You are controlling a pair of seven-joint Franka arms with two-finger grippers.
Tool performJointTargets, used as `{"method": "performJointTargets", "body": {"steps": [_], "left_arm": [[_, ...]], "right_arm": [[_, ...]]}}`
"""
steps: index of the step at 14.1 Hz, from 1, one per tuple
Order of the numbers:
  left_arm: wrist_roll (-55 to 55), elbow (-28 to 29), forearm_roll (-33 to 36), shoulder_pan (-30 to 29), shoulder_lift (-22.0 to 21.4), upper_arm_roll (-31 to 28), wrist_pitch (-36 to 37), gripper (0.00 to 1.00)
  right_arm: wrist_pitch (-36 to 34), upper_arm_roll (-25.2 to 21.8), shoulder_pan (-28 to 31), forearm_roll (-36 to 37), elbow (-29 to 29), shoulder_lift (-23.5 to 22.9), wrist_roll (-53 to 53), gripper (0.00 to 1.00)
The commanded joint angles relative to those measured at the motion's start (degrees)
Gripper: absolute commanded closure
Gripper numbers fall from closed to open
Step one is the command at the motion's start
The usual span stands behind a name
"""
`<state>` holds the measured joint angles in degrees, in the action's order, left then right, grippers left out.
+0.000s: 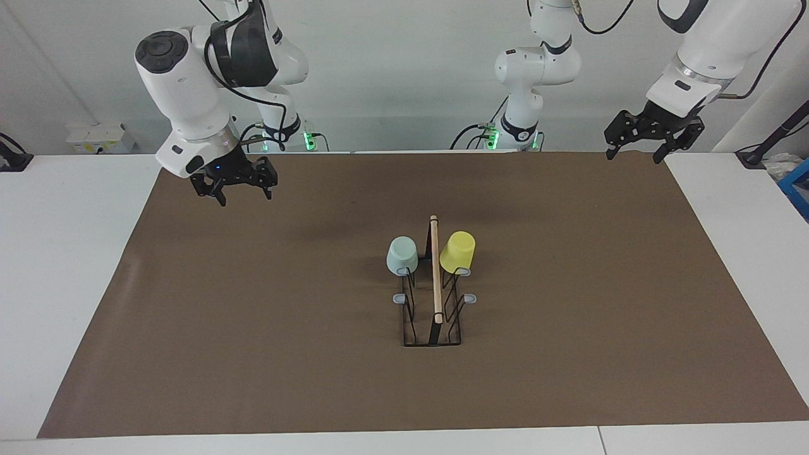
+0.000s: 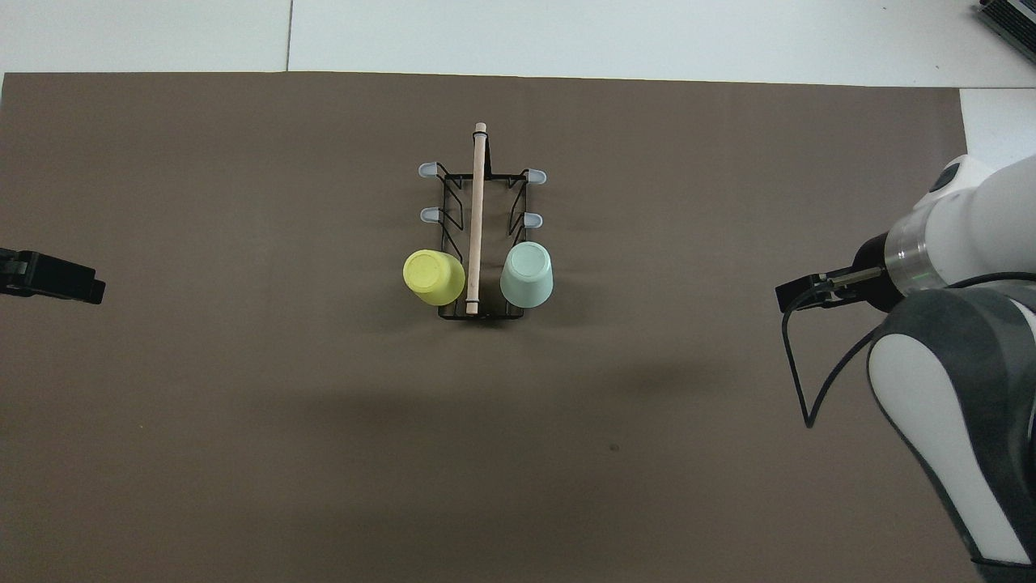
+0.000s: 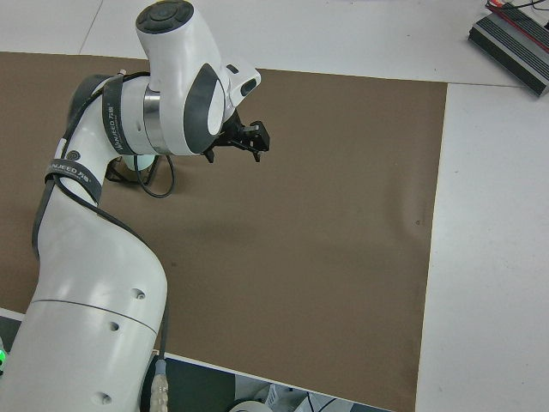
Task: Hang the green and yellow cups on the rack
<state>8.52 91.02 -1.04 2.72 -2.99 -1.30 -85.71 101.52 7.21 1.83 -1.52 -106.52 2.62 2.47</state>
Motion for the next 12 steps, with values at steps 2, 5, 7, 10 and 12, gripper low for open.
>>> {"method": "performJointTargets", "body": {"steps": [2,5,7,10,12], "left_arm": [[-0.1,1.4,0.1,0.4,-1.5,-0.5,-0.2,0.00],[-0.1,1.4,0.1,0.4,-1.5,-0.5,-0.2,0.00],[-0.1,1.4,0.1,0.4,-1.5,-0.5,-0.2,0.00],[-0.1,1.4,0.1,0.4,-1.5,-0.5,-0.2,0.00],[-0.1,1.4,0.1,0.4,-1.5,-0.5,-0.3,0.00]], "right_arm": [[0.0,0.4,0.7,-0.9,0.6,0.5,-2.4,0.00],[0.5,0.4,0.9,-0.9,1.2,0.3,-2.6,0.00],[1.7,0.3,0.9,-0.1,1.1,0.3,-2.6,0.00],[2.4,0.3,1.1,0.1,1.1,0.2,-2.6,0.00],[2.9,0.3,1.5,0.2,1.1,0.2,-2.6,0.00]]}}
